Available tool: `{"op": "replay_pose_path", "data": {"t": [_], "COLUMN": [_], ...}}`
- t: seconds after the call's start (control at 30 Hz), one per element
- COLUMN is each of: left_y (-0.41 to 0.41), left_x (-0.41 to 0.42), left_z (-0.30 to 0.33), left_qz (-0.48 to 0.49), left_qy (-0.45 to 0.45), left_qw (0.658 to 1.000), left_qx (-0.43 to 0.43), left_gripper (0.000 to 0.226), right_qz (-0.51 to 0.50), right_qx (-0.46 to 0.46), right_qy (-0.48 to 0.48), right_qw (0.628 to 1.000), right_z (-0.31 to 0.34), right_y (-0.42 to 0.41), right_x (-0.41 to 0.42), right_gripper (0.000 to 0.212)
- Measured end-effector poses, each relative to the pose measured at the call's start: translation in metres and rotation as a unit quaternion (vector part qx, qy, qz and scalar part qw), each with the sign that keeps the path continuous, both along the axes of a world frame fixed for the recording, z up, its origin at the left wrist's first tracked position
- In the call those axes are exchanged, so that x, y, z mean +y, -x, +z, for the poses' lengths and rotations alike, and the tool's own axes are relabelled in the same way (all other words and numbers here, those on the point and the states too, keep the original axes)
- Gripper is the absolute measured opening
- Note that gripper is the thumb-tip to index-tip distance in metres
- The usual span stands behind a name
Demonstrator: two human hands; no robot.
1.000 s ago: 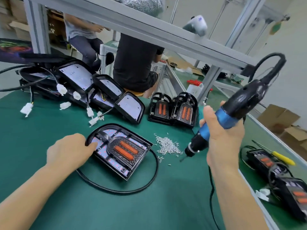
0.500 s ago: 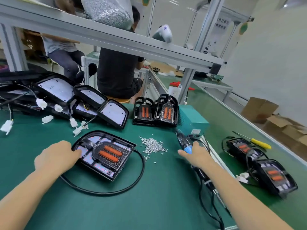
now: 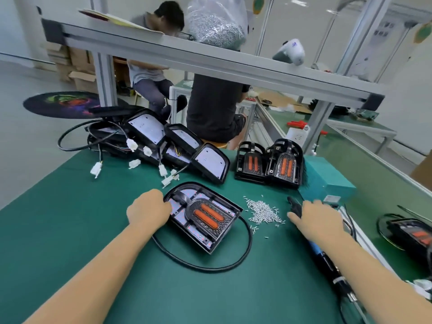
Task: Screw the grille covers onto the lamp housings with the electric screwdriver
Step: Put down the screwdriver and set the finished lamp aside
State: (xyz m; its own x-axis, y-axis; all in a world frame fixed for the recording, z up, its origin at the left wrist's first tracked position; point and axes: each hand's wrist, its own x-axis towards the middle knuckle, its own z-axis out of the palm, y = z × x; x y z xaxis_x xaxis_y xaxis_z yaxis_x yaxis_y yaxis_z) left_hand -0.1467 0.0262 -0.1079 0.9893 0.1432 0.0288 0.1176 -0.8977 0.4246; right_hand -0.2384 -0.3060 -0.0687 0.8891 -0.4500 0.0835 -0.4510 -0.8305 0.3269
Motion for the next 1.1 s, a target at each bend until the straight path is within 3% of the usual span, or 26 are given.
{"op": "replay_pose_path", "data": {"t": [0.07,0.13,0.2,0.27,0.37,0.53,0.8,0.87,0.9,1.1], "left_y": [-0.001,-0.001,0.003,0.009,0.025,0.06,0.057,0.052,0.048,0.029], "left_x": [0.0,0.001,0.003,0.009,0.03,0.043,0.01,0.009,0.009,-0.004], "left_z": [-0.003,-0.003,-0.002,-0.001,0.0,-0.003,-0.007,-0.01,-0.012,-0.01], "left_qz": [-0.004,-0.015,-0.031,-0.031,0.017,-0.008,0.004,0.02,0.028,0.02], "left_qy": [0.016,0.031,0.059,0.091,0.063,-0.084,-0.034,-0.005,0.024,0.296], "left_qw": [1.0,0.999,0.997,0.994,0.995,0.996,0.999,1.0,0.999,0.953], "left_qx": [-0.012,-0.02,-0.024,-0.047,-0.074,0.038,0.016,-0.002,-0.012,-0.063], "left_gripper": [0.025,0.028,0.032,0.027,0.024,0.048,0.028,0.028,0.028,0.026], "right_qz": [0.076,0.116,0.129,0.143,0.141,0.104,0.129,0.126,0.122,0.116], "right_qx": [-0.047,-0.055,-0.029,-0.011,0.007,0.037,0.035,0.035,0.029,0.032], "right_qy": [-0.137,-0.339,-0.444,-0.469,-0.489,-0.546,-0.533,-0.54,-0.551,-0.587], "right_qw": [0.987,0.932,0.886,0.871,0.861,0.83,0.835,0.831,0.825,0.8], "right_z": [0.008,0.015,0.014,0.007,-0.003,-0.007,-0.006,-0.007,-0.008,-0.011], "right_y": [-0.009,-0.018,-0.027,-0.037,-0.05,-0.057,-0.059,-0.058,-0.057,-0.053], "right_x": [0.023,0.057,0.088,0.109,0.116,0.111,0.114,0.114,0.114,0.115], "right_gripper": [0.061,0.064,0.069,0.068,0.045,0.041,0.04,0.042,0.053,0.082]}}
